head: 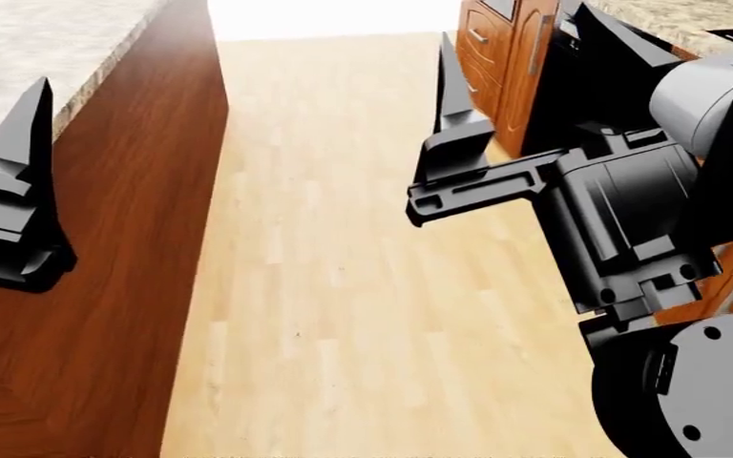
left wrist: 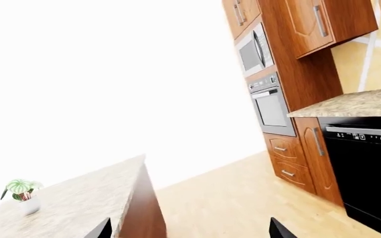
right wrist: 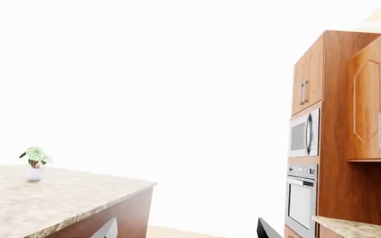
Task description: Move the drinks to the dining counter.
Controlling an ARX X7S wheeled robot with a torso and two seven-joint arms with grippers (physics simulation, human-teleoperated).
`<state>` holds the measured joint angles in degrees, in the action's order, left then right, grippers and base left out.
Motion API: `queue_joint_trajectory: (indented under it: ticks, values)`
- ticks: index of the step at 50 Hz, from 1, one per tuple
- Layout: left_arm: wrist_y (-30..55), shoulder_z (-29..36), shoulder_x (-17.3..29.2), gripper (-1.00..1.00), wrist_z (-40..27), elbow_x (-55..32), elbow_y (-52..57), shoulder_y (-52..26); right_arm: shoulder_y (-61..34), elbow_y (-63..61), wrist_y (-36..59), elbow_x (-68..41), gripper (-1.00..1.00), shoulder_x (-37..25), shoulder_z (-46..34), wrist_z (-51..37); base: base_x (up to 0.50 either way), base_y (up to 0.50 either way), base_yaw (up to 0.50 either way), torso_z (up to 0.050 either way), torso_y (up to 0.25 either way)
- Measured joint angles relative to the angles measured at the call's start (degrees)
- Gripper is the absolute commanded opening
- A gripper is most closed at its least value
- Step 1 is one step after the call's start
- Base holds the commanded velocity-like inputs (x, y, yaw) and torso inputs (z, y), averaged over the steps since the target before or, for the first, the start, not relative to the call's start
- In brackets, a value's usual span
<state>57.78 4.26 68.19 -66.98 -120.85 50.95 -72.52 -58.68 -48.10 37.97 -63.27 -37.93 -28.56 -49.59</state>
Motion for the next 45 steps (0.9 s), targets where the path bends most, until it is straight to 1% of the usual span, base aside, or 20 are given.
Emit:
queue_joint_trajectory:
  ticks: [15, 45]
  values:
    - [0.23, 1.20, -0.16, 1.00, -0.39, -0.50, -0.38, -1.78, -0.27, 0.05, -0.07, -0.12, 1.00, -0.06, -0.21, 0.14, 0.48, -0.14, 0.00, 0.000, 0.000]
    - [-0.23, 0.30, 0.41, 1.00, -0.18, -0.47, 0.13, -0.66, -0.18, -0.40, -0.69, -0.63, 1.00, -0.50, -0.15, 0.21, -0.03, -0.12, -0.50, 0.000, 0.000]
